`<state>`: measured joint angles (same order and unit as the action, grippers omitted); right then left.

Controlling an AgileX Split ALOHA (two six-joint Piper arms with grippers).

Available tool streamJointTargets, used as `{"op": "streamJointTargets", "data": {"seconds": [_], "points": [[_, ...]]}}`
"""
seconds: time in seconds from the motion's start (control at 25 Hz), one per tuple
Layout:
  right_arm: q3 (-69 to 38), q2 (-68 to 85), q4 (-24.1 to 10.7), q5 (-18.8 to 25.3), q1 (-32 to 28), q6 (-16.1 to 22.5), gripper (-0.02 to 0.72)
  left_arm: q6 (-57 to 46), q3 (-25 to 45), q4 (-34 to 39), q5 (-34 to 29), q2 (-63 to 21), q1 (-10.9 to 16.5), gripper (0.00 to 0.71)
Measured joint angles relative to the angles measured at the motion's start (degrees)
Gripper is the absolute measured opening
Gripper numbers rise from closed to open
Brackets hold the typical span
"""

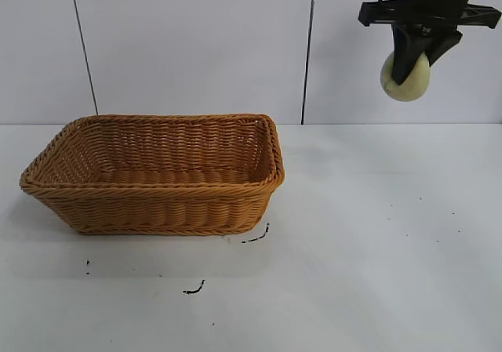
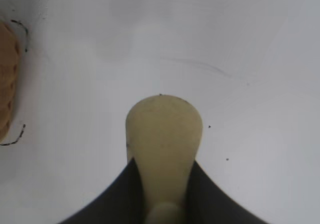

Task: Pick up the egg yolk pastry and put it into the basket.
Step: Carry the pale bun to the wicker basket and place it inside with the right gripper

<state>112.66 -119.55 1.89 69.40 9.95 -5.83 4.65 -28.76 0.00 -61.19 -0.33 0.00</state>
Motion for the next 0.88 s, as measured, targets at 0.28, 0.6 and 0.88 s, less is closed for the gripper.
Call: {"op": "streamJointTargets", "data": {"seconds": [0.28, 0.6, 0.88], "points": [[0.6, 0.1, -0.3, -2.8, 7.7, 0.4, 0.118, 0.0, 0.0, 0.0, 0.0, 0.0, 0.0, 0.697], [0.6, 0.1, -0.3, -12.0, 19.5, 0.5, 0.119, 0.0, 0.0, 0.0, 0.0, 0.0, 0.0, 0.697], [0.6, -3.4, -0.5, -17.5, 26.7, 0.5, 0.119, 0.0, 0.0, 0.0, 0.0, 0.0, 0.0, 0.697]]}}
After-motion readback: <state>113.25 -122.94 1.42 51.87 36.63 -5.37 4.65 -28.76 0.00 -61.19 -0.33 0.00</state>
